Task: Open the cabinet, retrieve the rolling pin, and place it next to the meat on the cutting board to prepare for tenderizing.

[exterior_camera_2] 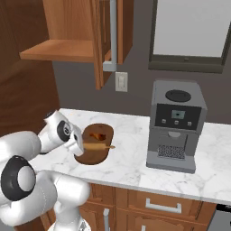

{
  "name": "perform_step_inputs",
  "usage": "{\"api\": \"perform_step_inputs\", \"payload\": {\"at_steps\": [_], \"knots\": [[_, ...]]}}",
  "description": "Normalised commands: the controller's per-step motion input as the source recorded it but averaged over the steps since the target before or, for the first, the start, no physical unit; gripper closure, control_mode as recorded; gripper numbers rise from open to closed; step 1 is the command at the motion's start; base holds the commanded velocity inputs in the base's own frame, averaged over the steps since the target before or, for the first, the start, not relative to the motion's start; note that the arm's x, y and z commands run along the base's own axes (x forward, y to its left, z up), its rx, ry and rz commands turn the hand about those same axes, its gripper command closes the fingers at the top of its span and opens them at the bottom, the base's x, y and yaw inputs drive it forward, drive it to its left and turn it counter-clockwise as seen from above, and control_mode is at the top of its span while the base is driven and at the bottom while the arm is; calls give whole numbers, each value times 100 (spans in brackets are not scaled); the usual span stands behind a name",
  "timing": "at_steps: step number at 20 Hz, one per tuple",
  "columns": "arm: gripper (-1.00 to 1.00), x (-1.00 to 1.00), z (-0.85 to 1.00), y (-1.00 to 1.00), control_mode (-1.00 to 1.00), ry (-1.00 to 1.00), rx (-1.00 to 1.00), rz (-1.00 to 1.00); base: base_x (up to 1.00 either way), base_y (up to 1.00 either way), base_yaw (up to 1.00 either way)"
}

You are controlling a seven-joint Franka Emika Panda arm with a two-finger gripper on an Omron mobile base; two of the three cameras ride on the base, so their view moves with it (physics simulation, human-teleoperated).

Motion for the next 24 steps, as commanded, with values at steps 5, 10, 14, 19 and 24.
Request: {"api": "perform_step_inputs", "payload": {"at_steps": [5,10,14,19,24], "knots": [[100,18,-25,0,-100,1,0,0,0,0,0],[100,8,-17,-4,-100,0,5,0,0,0,0],[-100,2,-26,-7,-100,0,3,0,0,0,0],[-100,3,-18,0,-100,2,1,0,0,0,0],[-100,-3,-1,-6,-100,0,0,-2,0,0,0]]}}
